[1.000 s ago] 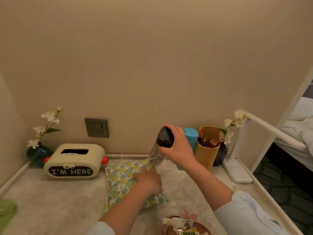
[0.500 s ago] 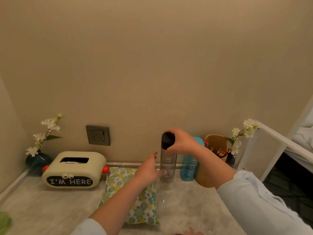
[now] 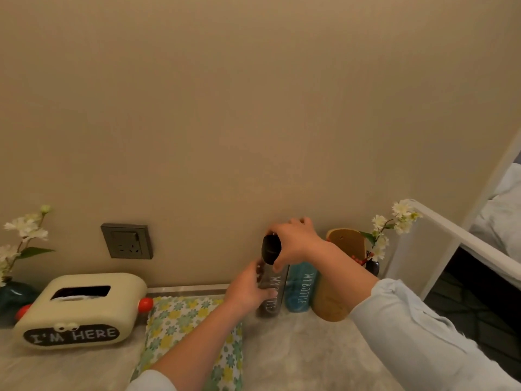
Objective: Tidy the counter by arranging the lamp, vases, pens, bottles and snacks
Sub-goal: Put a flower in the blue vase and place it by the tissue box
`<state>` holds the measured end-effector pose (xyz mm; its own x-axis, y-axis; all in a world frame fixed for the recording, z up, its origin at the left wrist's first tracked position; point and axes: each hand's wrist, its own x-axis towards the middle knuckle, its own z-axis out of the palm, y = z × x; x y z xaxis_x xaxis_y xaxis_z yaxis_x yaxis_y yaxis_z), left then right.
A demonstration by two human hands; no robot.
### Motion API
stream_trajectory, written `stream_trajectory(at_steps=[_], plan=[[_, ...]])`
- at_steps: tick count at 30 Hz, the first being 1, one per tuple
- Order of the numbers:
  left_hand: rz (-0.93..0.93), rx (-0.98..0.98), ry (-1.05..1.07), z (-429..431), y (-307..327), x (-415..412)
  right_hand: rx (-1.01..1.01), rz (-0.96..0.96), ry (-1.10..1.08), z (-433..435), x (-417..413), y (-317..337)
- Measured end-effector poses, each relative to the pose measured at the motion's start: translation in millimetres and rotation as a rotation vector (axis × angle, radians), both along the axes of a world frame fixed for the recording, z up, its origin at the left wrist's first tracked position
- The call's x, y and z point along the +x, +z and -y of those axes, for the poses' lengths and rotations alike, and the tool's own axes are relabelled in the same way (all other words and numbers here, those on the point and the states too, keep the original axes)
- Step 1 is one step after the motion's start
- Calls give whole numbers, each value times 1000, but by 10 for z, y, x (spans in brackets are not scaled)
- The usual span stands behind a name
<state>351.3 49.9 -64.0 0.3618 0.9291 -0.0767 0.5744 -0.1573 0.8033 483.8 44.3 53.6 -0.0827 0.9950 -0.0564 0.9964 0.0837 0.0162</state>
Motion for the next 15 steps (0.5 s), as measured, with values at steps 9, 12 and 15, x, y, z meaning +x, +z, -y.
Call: stream_trajectory(at_steps=[9,12,15], plan=[[40,6,36,-43,-105,185,-12,42,0,-18,80,-80],[37,26,35,-47,-122,231,-12,27,-15,-10,97,-105],[45,20,41,-55,-131,248,-6,19,-19,4,104,-127]])
